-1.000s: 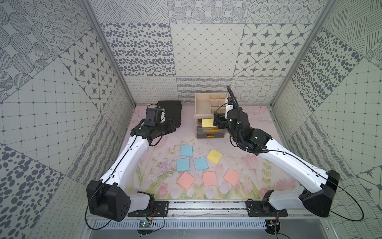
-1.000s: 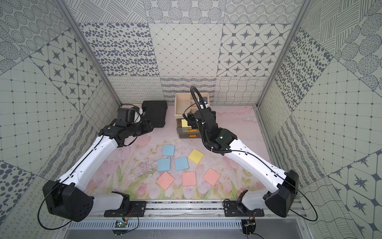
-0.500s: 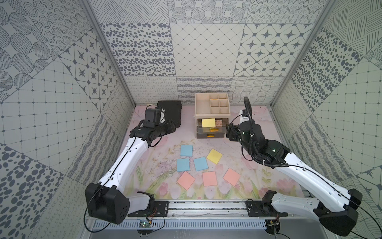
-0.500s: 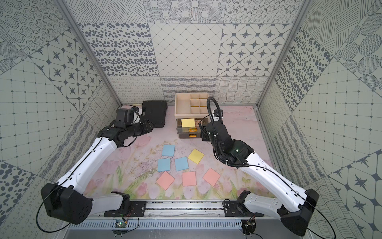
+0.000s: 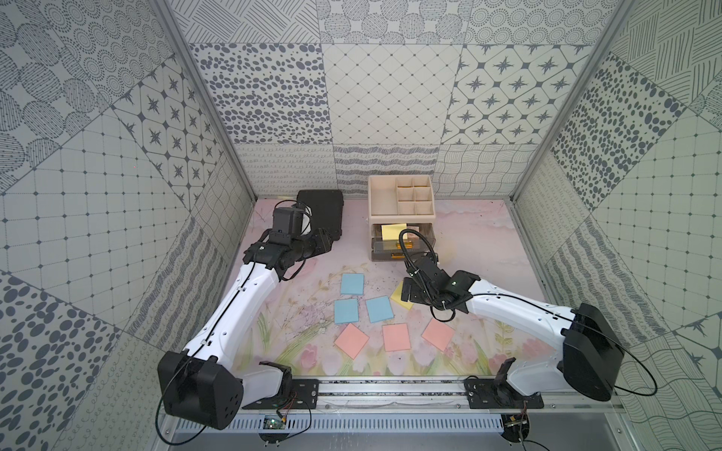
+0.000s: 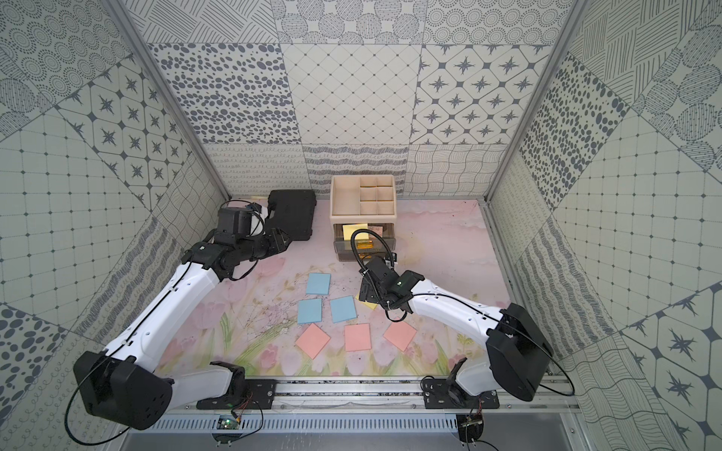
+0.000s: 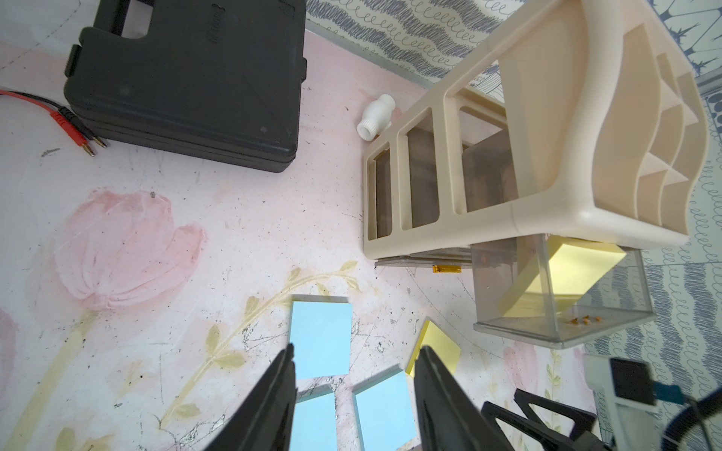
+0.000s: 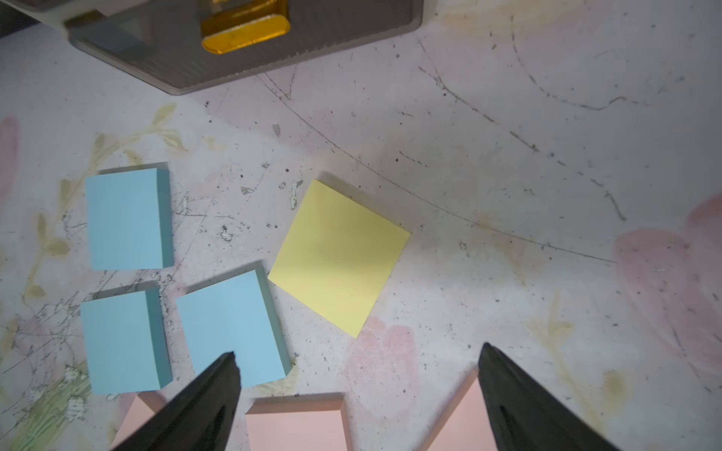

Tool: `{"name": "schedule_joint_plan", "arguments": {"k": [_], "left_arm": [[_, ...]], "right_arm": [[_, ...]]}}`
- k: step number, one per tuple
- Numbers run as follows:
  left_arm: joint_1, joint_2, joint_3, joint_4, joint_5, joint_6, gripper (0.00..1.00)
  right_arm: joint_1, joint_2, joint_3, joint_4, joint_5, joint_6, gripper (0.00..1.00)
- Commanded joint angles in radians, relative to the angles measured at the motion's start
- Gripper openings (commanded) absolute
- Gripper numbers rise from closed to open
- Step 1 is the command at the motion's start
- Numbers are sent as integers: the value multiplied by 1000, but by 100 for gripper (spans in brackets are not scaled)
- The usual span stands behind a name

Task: Please put the sticky notes in the drawer by color
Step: Pick up the sticky notes from the center of the board.

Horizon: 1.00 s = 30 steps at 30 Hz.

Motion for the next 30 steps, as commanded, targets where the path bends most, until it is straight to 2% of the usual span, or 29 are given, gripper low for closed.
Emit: {"name": "schedule_joint_plan", "arguments": {"k": [1, 5, 15, 30], "left_arm": [[3, -33, -14, 34, 5, 7, 53], [1, -58, -23, 30, 0, 14, 53], [-3, -122, -48, 20, -2, 18, 53], [-5, -131, -51, 21, -2, 7, 53]], "right_arm": [[9, 78, 53, 15, 10, 95, 99], [39, 130, 45, 109, 33, 114, 99], [68, 289, 158, 44, 91, 147, 99], [48, 355, 160, 25, 111, 189, 99]]}}
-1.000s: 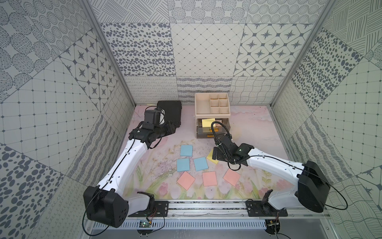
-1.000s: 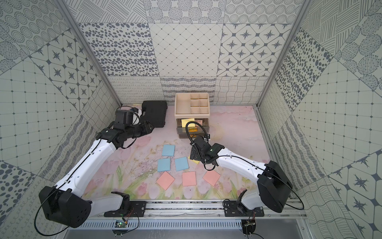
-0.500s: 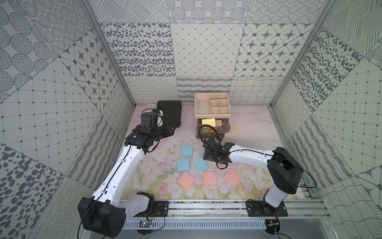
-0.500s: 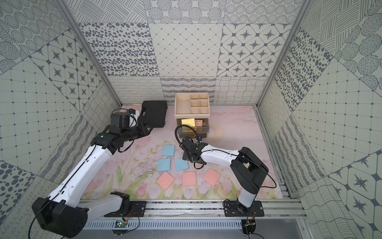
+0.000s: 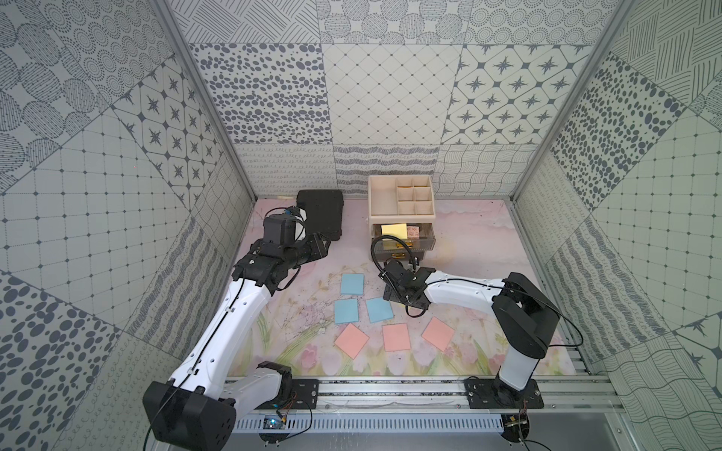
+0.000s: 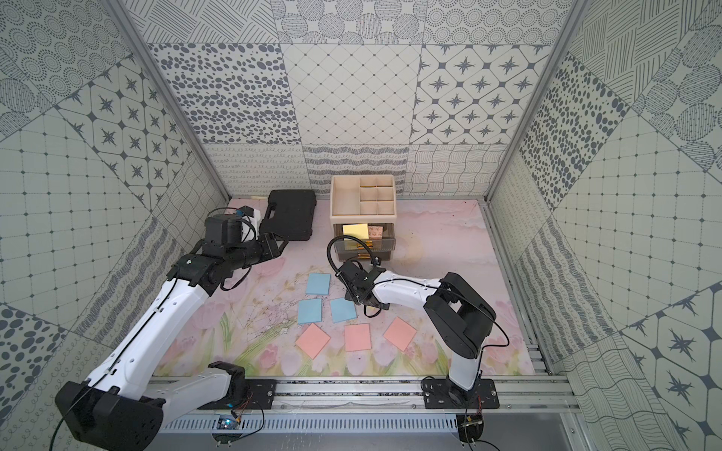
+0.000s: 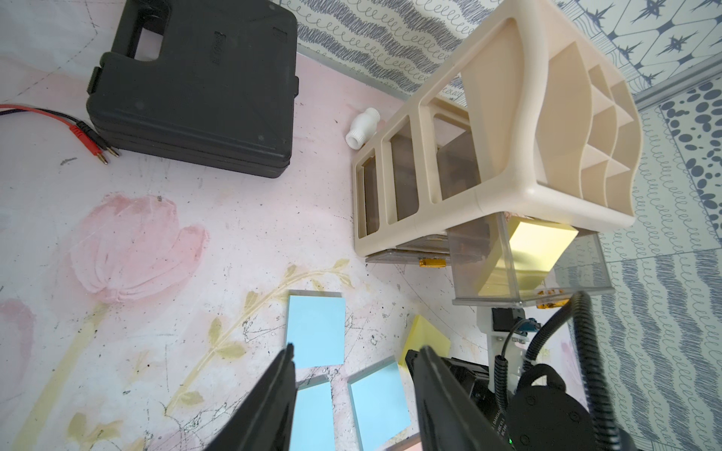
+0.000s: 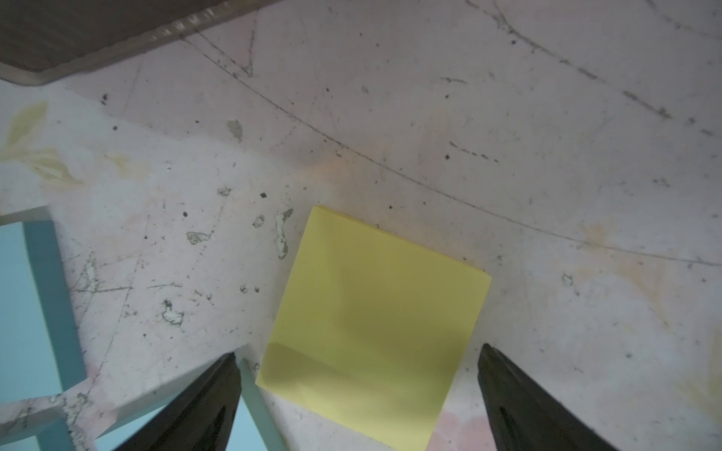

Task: Please put the sticky notes in the drawer by color
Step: Pick up the sticky notes from the center of the board.

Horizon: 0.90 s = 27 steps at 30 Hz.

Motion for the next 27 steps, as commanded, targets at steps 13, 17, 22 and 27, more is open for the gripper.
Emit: {"name": "schedule_joint_plan", "arguments": {"k": [13, 17, 22, 27], "left_arm": [[-4, -15, -3, 16, -9, 11, 53], [-4, -15, -5, 18, -11, 13, 53], [-5, -16, -5, 18, -13, 13, 53], [-5, -15, -6, 22, -15, 11, 53]], "right_arm": [[-21, 88, 24, 2, -21, 29, 99], [-21, 110, 39, -16, -27, 29, 99], [-21, 120, 43, -31, -35, 28, 97], [-16, 108, 29, -32, -31, 34, 72]]}}
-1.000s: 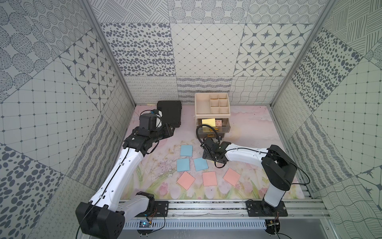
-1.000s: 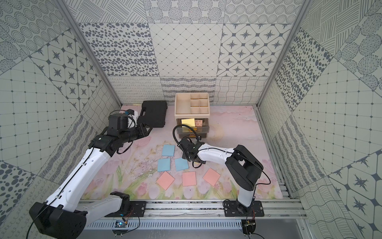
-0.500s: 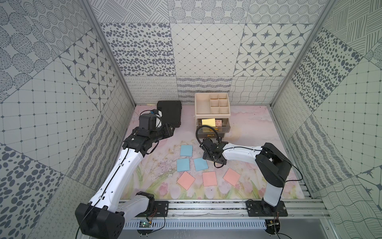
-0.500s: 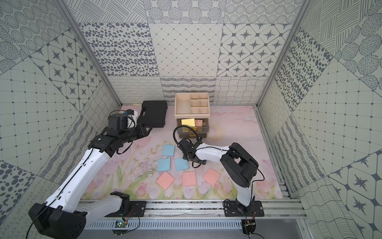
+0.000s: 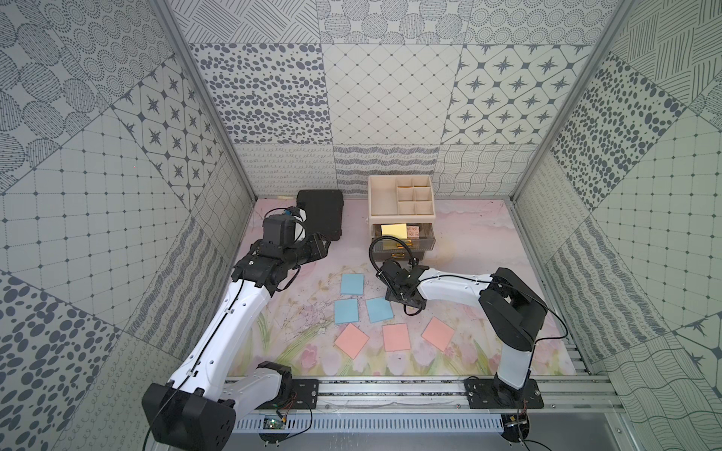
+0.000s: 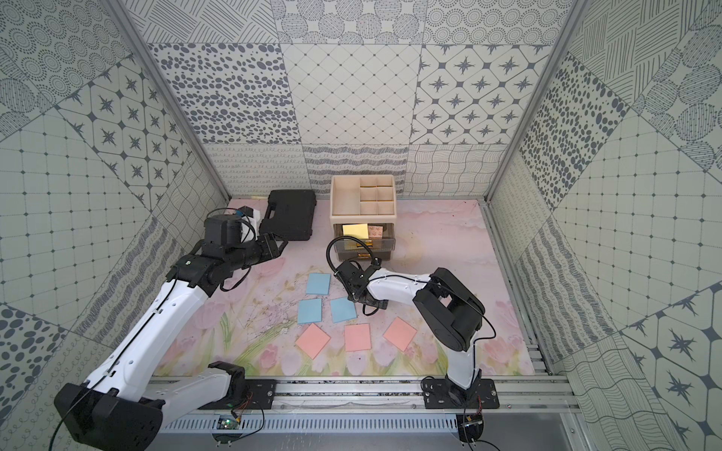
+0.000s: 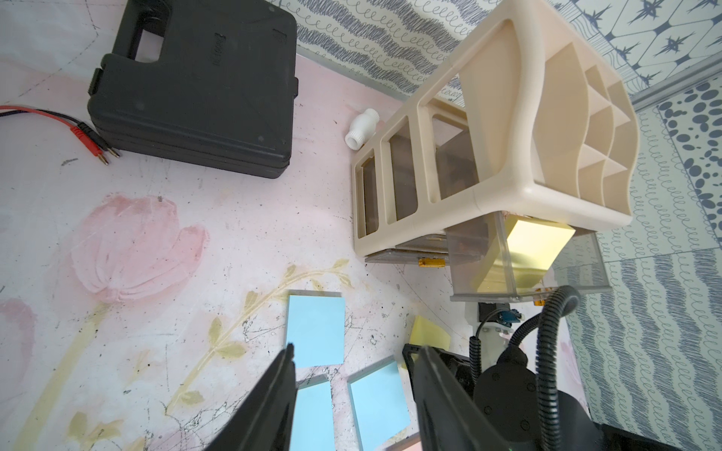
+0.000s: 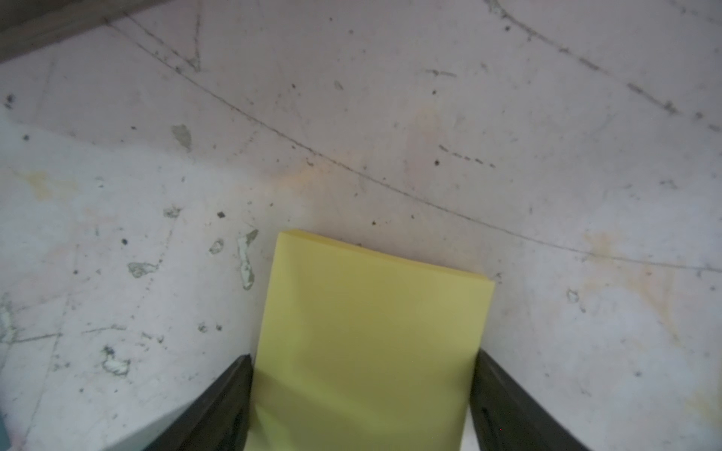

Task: Please put the sticky notes in the drawer by color
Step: Pick up the sticky notes from the center of the board, then place the sticky notes in the drawer.

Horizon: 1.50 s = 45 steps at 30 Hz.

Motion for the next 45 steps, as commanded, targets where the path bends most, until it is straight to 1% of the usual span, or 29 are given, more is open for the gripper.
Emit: {"name": "schedule_joint_plan", "arguments": {"k": [1, 3, 4, 10, 16, 26, 31, 36, 41, 45], "left_arm": [[-4, -7, -4, 21, -14, 11, 53], [-3, -7, -5, 22, -16, 9, 53], [-4, -6, -5, 22, -17, 9, 53], [-4, -4, -4, 20, -24, 13, 53], [-5, 0, -4, 17, -33, 17, 53], [-1, 4, -2, 17, -39, 20, 53], [-2, 16, 1, 13, -41, 25, 53], [-2, 19, 4, 27, -34, 12, 53], [-2, 33, 6, 42, -18, -6, 53], [-1, 34, 11, 33, -22, -5, 53]], "right_arm": [[-3, 28, -20, 6, -31, 21, 68], [-3, 19, -25, 7, -30, 21, 60], [-1, 14, -27, 5, -31, 19, 58], [4, -57, -45, -19, -10, 11, 60], [17, -155, -53, -93, 30, -7, 60], [25, -378, -28, -261, 78, -37, 60], [25, -480, 55, -370, 110, -94, 60], [25, -531, 200, -441, 171, -177, 61], [20, -512, 331, -408, 236, -299, 61], [-4, -478, 371, -326, 241, -390, 61]]}}
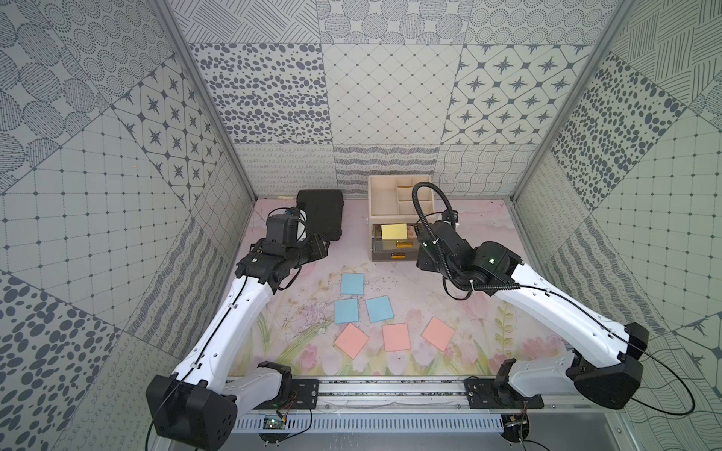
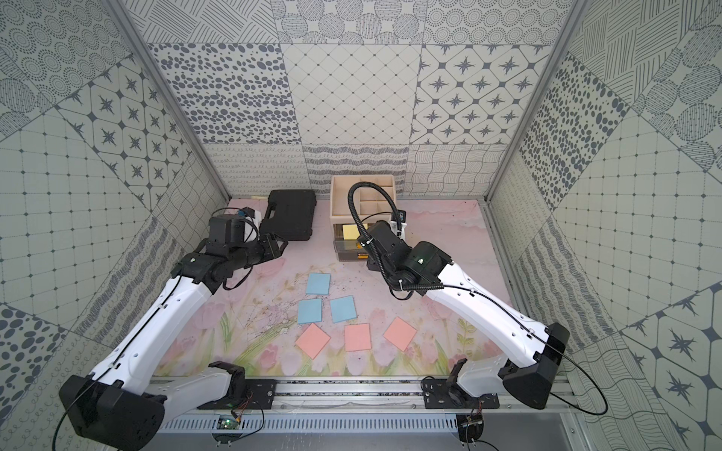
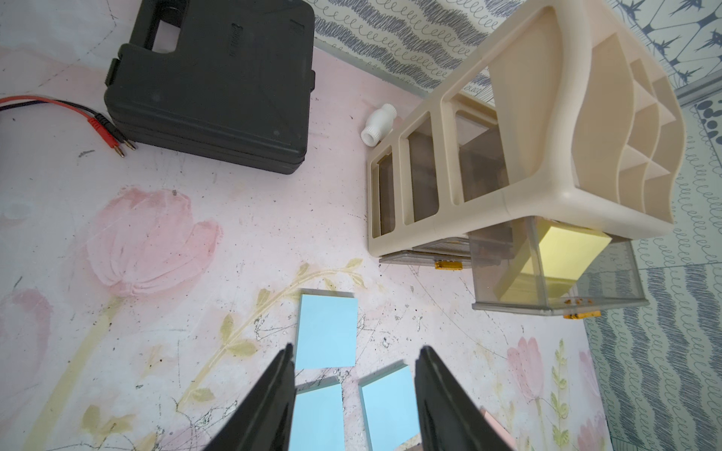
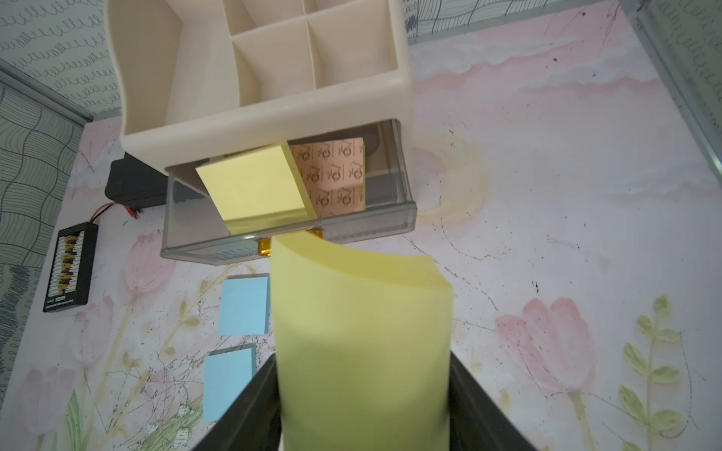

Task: Please put the sticky notes in the drawer by color
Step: Place the sticky notes in the drawer.

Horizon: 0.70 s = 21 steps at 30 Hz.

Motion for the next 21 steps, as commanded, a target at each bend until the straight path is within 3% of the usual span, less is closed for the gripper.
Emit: {"name": "schedule_joint_plan", "arguments": {"k": [1, 11, 21], "left_arm": [[-2, 4, 18, 27, 6, 1, 53], [-2, 29, 40, 15, -21, 9, 53], [-1, 52, 44, 14, -39, 11, 53]], "right_arm": [[-26, 45, 36, 77, 37, -117, 61], [-131, 148, 46, 304, -26, -263, 62], [-183, 215, 44, 395, -45, -327, 62]]}}
